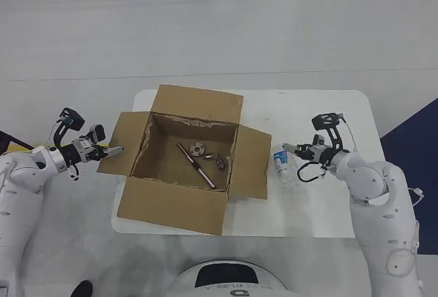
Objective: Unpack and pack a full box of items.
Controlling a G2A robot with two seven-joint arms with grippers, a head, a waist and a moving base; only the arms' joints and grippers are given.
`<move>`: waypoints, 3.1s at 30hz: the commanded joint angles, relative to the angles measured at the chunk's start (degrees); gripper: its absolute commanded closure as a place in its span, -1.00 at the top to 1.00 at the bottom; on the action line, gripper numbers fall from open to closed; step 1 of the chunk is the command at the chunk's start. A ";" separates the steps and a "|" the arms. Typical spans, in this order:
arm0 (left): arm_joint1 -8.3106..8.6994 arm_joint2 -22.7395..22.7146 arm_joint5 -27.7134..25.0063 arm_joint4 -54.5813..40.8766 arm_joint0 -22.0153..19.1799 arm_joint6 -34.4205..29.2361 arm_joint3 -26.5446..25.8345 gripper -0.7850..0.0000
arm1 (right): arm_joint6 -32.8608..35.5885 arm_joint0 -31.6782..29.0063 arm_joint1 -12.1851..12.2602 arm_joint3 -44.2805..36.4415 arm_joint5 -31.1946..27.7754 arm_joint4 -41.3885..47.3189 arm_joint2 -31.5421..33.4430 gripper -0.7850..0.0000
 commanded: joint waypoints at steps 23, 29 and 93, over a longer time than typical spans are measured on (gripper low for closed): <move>0.00 0.00 0.00 0.00 0.00 0.00 0.00 1.00 | 13.70 10.34 -0.12 12.21 5.13 -13.44 -17.48 0.74; 0.00 0.00 0.00 0.00 0.00 0.00 0.00 1.00 | 13.60 13.80 -0.34 17.44 7.20 -13.21 -18.91 -0.12; 0.00 0.00 0.00 0.00 0.00 0.00 0.00 1.00 | 5.51 50.82 -13.82 35.69 7.84 25.33 -63.17 -1.00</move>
